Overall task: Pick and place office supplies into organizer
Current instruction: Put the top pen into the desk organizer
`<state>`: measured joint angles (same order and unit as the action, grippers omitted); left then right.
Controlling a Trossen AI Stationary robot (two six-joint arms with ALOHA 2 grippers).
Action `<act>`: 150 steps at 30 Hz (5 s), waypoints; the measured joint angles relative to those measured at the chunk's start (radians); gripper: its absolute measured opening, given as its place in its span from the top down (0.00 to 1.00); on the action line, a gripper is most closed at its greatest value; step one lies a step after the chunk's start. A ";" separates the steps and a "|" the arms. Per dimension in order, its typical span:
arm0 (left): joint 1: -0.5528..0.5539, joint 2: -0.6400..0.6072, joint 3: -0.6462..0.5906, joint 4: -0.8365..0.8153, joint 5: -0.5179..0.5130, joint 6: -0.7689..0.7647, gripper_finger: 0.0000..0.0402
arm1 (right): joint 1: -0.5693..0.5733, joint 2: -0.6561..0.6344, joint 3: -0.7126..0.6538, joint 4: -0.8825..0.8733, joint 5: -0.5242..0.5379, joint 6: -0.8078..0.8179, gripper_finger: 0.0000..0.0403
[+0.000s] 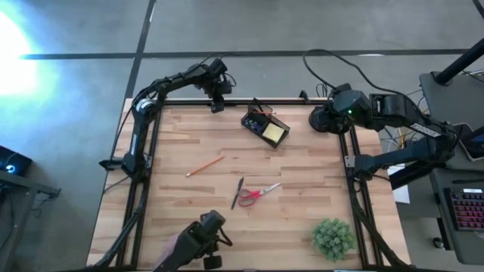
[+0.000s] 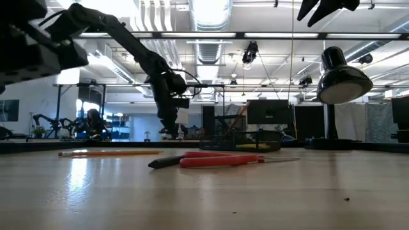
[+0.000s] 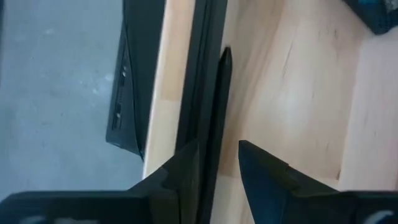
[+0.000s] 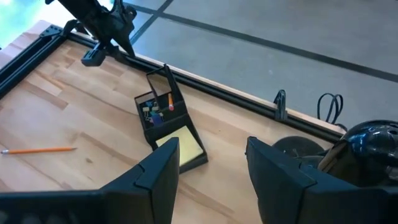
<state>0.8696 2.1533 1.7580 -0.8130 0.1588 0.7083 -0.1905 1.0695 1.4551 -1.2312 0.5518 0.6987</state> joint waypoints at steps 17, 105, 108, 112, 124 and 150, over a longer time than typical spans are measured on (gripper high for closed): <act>0.006 0.060 -0.012 -0.008 0.041 -0.052 0.75 | 0.000 0.000 0.000 -0.021 0.002 0.000 0.56; 0.061 -0.066 -0.233 0.120 -0.037 0.061 0.97 | -0.048 0.000 0.000 -0.022 0.054 -0.021 0.56; 0.046 -0.086 -0.235 0.085 -0.063 0.058 0.98 | -0.048 0.000 0.000 -0.022 0.054 -0.034 0.56; 0.024 -0.119 -0.237 0.026 -0.084 0.053 0.99 | -0.048 0.000 0.000 -0.022 0.053 -0.061 0.56; -0.012 -0.191 -0.244 0.036 -0.089 -0.019 1.00 | -0.048 0.000 0.000 -0.022 0.051 -0.117 0.56; 0.055 -0.150 -0.295 0.151 0.010 0.032 0.69 | -0.049 0.000 0.000 -0.022 0.052 -0.116 0.56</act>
<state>0.9245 2.0036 1.4628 -0.6617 0.1688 0.7403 -0.2392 1.0695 1.4548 -1.2530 0.6037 0.5823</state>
